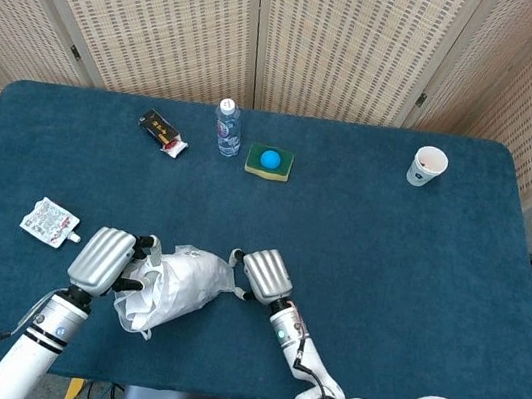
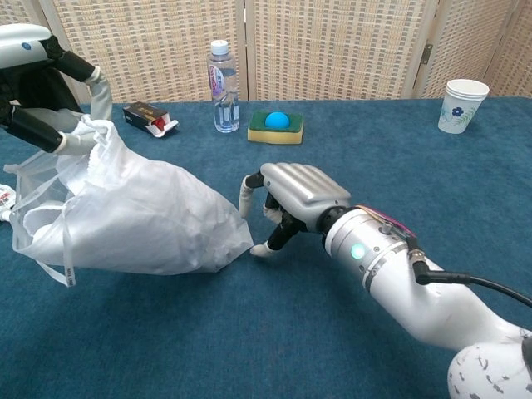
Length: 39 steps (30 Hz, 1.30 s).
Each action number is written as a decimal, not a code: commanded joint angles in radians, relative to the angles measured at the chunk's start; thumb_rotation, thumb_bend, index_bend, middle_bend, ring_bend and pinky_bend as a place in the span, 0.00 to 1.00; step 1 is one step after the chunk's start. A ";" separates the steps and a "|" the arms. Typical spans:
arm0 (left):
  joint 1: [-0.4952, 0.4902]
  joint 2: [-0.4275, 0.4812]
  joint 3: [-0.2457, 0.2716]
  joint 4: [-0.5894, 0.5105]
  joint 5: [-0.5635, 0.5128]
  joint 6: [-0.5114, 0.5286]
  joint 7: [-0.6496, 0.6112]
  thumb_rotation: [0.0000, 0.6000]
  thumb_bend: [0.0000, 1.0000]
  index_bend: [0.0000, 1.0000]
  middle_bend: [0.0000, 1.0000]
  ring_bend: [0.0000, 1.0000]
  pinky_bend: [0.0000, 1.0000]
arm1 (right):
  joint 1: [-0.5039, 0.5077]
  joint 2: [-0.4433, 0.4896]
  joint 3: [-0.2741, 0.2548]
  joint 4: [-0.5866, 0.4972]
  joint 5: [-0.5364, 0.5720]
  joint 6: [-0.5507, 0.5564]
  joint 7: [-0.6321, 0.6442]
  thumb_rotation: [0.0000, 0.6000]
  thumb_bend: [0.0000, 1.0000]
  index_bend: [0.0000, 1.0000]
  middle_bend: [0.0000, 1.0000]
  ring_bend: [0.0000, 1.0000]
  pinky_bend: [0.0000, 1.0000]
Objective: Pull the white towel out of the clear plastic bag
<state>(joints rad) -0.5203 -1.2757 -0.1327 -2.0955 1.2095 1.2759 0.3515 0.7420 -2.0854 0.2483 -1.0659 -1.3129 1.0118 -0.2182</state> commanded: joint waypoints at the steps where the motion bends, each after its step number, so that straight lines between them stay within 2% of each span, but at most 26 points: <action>1: 0.001 0.001 0.000 -0.003 -0.001 -0.001 0.003 1.00 0.73 0.82 1.00 1.00 1.00 | 0.005 -0.007 0.011 -0.002 0.015 -0.012 0.007 1.00 0.14 0.51 1.00 1.00 1.00; 8: 0.003 -0.001 -0.003 -0.002 -0.002 -0.002 0.003 1.00 0.74 0.82 1.00 1.00 1.00 | 0.014 -0.017 0.018 0.009 0.028 -0.022 0.014 1.00 0.27 0.55 1.00 1.00 1.00; 23: 0.008 -0.004 -0.005 -0.001 0.007 -0.006 -0.001 1.00 0.74 0.82 1.00 1.00 1.00 | 0.042 -0.072 0.024 0.073 0.035 -0.028 0.011 1.00 0.42 0.65 1.00 1.00 1.00; 39: 0.014 -0.008 -0.006 0.003 0.015 -0.007 -0.006 1.00 0.74 0.82 1.00 1.00 1.00 | 0.053 -0.095 0.032 0.120 0.007 0.010 0.043 1.00 0.72 0.70 1.00 1.00 1.00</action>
<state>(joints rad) -0.5063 -1.2837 -0.1388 -2.0929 1.2246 1.2690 0.3459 0.7950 -2.1807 0.2800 -0.9453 -1.3056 1.0211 -0.1761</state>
